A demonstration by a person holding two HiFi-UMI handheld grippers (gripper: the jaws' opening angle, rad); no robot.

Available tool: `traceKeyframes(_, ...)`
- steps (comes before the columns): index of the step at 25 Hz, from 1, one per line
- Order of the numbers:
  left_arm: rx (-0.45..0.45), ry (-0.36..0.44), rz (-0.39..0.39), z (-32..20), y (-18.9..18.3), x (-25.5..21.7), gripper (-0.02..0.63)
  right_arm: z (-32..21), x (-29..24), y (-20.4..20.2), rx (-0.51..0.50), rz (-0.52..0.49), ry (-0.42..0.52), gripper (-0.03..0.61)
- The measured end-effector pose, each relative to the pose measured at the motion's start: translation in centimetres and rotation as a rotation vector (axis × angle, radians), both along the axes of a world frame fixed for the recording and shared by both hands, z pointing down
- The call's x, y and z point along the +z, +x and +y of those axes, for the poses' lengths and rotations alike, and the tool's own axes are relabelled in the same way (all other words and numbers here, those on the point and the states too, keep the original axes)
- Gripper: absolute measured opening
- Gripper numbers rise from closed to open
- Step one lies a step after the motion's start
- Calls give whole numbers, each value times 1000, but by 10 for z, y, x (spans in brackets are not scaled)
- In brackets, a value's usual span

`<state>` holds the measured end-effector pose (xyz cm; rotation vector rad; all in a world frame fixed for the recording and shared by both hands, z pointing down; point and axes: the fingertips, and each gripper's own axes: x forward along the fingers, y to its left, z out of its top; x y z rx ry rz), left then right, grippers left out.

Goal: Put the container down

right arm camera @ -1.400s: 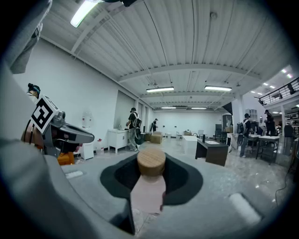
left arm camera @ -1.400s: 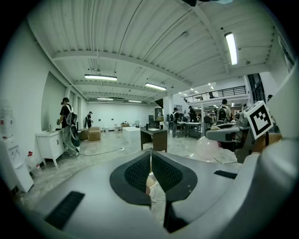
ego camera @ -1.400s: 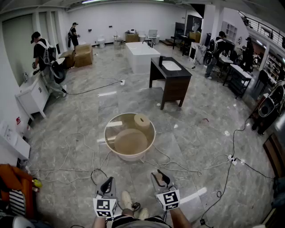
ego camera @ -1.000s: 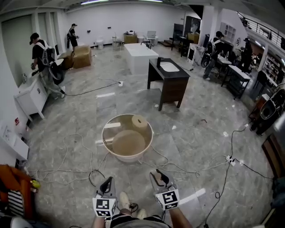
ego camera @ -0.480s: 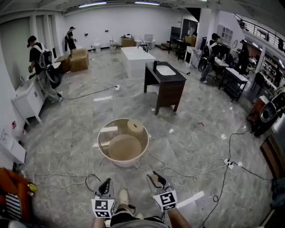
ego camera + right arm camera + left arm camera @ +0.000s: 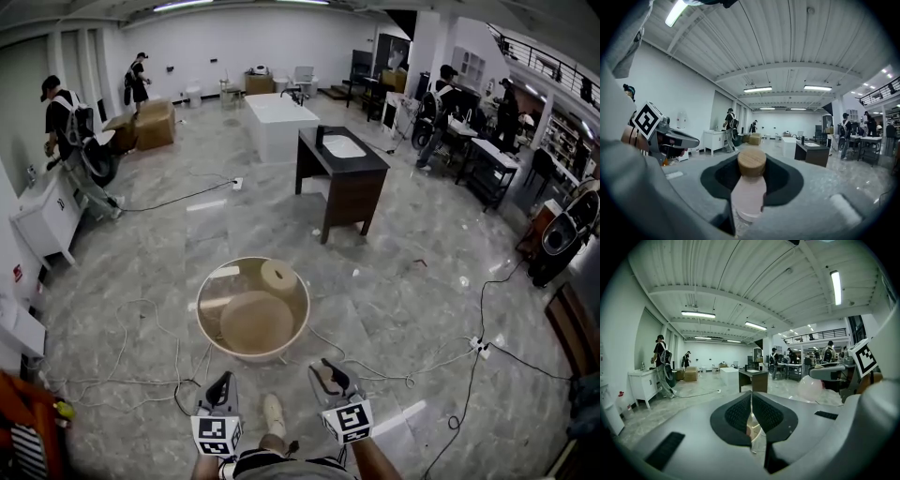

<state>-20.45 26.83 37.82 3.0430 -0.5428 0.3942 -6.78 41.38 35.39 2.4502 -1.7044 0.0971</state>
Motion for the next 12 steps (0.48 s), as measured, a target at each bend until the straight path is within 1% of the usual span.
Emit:
traceKeyframes(7, 18, 0, -15, -75, 75, -11, 26, -72, -10, 70, 9, -10, -7, 124)
traceKeyframes(12, 34, -3, -24, -130, 121, -9, 26, -128, -11, 115, 14, -14, -6, 124)
